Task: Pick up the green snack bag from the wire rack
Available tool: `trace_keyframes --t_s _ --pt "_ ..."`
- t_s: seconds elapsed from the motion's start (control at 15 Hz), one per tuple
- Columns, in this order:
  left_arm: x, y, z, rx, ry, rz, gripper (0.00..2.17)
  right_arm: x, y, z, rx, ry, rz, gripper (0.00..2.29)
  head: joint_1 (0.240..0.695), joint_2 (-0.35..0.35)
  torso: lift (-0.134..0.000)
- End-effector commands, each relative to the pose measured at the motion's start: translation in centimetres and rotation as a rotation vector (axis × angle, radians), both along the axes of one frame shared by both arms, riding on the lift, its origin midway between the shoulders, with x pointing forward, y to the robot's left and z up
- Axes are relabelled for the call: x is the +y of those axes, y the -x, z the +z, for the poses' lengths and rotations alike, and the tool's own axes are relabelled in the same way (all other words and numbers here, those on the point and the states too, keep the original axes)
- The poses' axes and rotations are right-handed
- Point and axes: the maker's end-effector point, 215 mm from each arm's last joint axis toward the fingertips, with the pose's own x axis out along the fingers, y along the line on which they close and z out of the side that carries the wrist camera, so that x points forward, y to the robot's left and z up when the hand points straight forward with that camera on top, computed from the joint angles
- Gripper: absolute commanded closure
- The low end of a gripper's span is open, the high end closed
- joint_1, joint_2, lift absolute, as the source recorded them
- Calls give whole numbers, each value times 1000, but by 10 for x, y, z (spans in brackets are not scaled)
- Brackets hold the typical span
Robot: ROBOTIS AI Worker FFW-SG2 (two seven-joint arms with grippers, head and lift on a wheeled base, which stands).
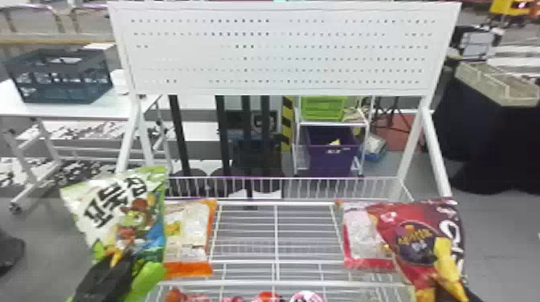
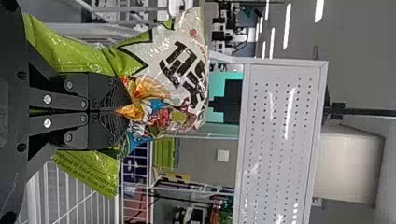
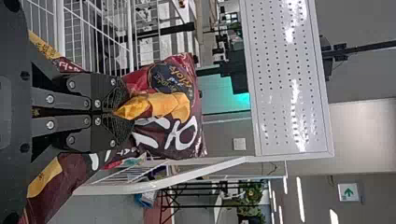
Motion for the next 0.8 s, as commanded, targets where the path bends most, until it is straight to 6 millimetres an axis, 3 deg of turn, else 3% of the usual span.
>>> trace_keyframes --t_s 0.0,0.13,0.73 --pt "25 13 2 -8 -21 47 2061 1 -1 1 -2 -1 1 2179 499 0 0" --pt "36 20 5 -16 -18 72 2061 -1 0 0 1 3 -2 2179 499 0 0" --pt "24 25 8 -26 -4 54 2061 1 3 2 3 5 0 2179 499 0 0"
